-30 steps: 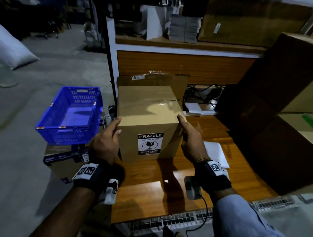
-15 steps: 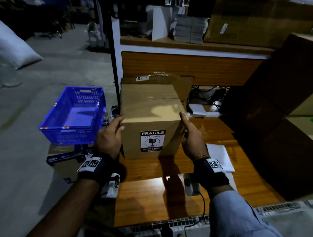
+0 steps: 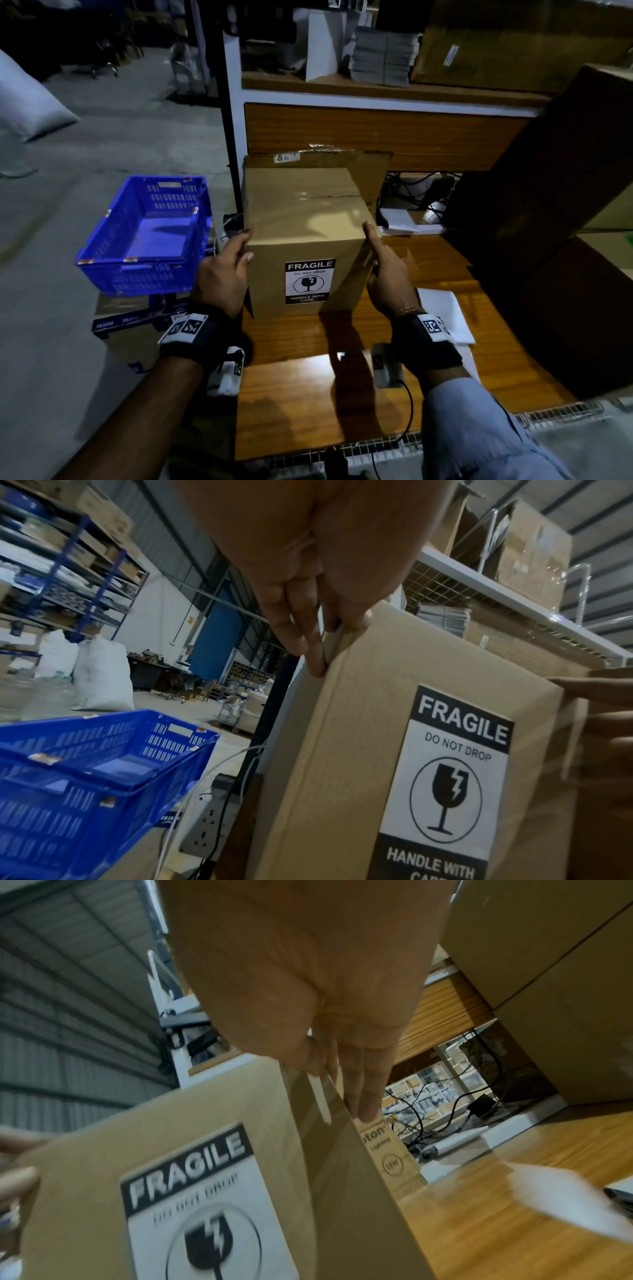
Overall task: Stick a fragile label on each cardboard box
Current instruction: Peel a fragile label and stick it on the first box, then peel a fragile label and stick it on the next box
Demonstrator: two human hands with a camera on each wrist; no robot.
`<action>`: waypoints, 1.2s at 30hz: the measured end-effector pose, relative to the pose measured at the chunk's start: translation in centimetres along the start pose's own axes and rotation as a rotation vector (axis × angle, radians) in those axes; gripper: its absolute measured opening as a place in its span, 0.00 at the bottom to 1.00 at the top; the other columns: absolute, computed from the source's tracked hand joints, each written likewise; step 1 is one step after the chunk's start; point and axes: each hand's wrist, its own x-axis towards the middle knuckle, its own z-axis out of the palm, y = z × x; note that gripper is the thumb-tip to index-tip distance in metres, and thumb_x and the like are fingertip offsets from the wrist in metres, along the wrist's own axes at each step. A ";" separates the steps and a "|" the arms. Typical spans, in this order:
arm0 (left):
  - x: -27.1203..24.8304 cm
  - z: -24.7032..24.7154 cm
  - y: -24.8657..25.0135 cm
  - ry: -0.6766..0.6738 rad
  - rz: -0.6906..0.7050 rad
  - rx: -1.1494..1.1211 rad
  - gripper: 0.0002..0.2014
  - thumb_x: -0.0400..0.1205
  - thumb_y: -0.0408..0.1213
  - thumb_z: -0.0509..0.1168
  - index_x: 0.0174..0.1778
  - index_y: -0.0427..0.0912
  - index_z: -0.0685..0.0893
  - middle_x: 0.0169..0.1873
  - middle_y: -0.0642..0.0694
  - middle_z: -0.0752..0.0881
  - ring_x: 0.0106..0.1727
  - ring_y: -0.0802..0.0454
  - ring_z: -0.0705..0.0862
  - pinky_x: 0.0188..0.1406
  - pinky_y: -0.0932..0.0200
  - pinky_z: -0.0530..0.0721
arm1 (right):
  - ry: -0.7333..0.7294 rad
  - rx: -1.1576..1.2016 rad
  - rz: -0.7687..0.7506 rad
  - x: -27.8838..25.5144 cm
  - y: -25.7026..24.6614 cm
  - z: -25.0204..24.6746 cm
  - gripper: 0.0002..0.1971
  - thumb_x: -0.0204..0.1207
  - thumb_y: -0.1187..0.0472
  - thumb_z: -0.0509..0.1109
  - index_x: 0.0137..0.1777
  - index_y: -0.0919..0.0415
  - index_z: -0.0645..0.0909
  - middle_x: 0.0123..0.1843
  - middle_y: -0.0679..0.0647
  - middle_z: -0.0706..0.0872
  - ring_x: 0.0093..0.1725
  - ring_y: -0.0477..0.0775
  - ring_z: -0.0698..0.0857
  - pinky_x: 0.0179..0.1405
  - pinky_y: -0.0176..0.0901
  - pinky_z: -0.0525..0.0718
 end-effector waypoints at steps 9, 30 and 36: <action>-2.1 0.1 4.2 0.176 0.215 0.079 0.29 0.83 0.39 0.71 0.82 0.49 0.74 0.88 0.49 0.65 0.81 0.39 0.72 0.76 0.36 0.75 | -0.014 -0.061 0.237 -5.6 6.6 -1.0 0.40 0.88 0.54 0.69 0.93 0.47 0.50 0.87 0.55 0.71 0.79 0.61 0.77 0.76 0.61 0.80; -12.1 19.1 17.6 -0.759 0.224 0.200 0.25 0.89 0.49 0.65 0.83 0.54 0.72 0.81 0.53 0.72 0.82 0.49 0.69 0.78 0.53 0.67 | -0.520 -0.510 0.425 -14.1 25.8 -2.9 0.37 0.87 0.36 0.58 0.91 0.45 0.49 0.93 0.64 0.45 0.88 0.75 0.51 0.82 0.66 0.65; -15.0 25.1 18.5 -0.931 0.180 0.415 0.34 0.87 0.53 0.66 0.88 0.55 0.61 0.86 0.49 0.66 0.84 0.43 0.66 0.82 0.46 0.67 | -0.510 -0.536 0.282 -12.9 28.7 -5.0 0.36 0.86 0.37 0.59 0.90 0.48 0.55 0.92 0.64 0.51 0.86 0.73 0.57 0.81 0.61 0.68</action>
